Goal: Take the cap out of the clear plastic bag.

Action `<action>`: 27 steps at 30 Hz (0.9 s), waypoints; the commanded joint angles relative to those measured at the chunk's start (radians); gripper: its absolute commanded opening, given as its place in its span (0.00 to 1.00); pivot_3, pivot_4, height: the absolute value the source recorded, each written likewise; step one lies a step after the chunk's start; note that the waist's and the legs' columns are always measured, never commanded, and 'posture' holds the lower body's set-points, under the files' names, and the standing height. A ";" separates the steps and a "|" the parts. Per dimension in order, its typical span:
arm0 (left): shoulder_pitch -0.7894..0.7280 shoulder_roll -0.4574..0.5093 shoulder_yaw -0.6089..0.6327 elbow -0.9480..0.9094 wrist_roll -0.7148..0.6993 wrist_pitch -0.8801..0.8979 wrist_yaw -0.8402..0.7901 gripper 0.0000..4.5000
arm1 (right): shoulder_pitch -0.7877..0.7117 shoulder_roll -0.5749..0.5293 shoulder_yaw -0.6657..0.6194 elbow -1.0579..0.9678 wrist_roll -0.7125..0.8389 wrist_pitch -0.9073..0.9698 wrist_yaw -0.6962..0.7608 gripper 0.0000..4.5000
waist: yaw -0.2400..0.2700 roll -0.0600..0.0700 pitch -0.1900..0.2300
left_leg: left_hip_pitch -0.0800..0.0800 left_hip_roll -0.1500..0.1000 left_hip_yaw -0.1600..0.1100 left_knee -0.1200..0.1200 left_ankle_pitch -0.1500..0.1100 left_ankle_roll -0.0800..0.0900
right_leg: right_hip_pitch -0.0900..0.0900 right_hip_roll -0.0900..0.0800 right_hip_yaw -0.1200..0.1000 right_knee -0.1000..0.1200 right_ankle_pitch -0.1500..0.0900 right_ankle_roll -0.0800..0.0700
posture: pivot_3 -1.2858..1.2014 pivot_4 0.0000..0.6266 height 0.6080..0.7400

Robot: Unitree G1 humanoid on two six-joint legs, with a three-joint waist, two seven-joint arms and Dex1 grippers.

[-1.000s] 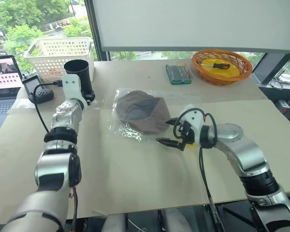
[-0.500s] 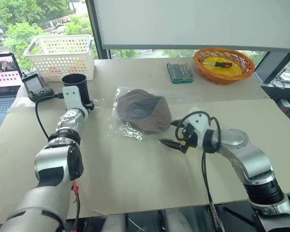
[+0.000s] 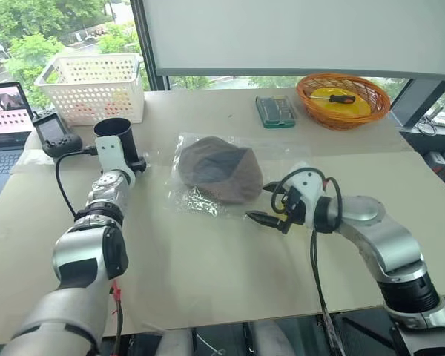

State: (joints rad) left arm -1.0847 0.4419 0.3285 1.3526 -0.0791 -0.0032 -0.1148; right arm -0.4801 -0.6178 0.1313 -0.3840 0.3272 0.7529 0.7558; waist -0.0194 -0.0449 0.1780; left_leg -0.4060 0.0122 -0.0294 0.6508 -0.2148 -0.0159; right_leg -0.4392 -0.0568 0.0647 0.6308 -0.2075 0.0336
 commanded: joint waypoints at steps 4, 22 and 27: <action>0.045 0.030 -0.003 -0.068 -0.008 -0.052 -0.048 1.00 | -0.033 -0.012 -0.011 0.007 0.007 -0.017 0.021 1.00 | 0.002 0.000 0.000 | 0.000 0.000 0.000 0.001 0.000 0.000 | 0.000 0.000 0.000 0.000 0.000 0.000 | 0.52 0.24 0.97; 0.606 -0.005 -0.034 -0.936 -0.191 0.247 -0.313 1.00 | -0.071 -0.030 -0.032 0.102 0.001 -0.077 0.076 1.00 | -0.012 0.001 -0.001 | 0.001 0.000 0.001 0.009 0.000 0.000 | 0.001 0.000 0.002 0.008 0.001 0.000 | 0.52 0.24 0.97; 0.989 0.217 0.078 -1.644 -0.506 0.660 -0.496 1.00 | -0.052 -0.078 -0.093 0.139 0.023 -0.079 0.093 1.00 | -0.047 -0.001 0.000 | 0.003 0.003 0.002 0.009 -0.001 0.000 | 0.001 0.001 0.004 0.010 0.001 -0.001 | 0.52 0.24 0.97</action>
State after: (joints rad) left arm -0.1198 0.5881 0.3390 -0.0788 -0.4757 0.5573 -0.5382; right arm -0.5269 -0.6873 0.0859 -0.2356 0.3352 0.6950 0.8442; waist -0.0662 -0.0455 0.1778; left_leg -0.4031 0.0161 -0.0281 0.6595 -0.2155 -0.0156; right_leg -0.4394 -0.0551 0.0687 0.6419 -0.2068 0.0327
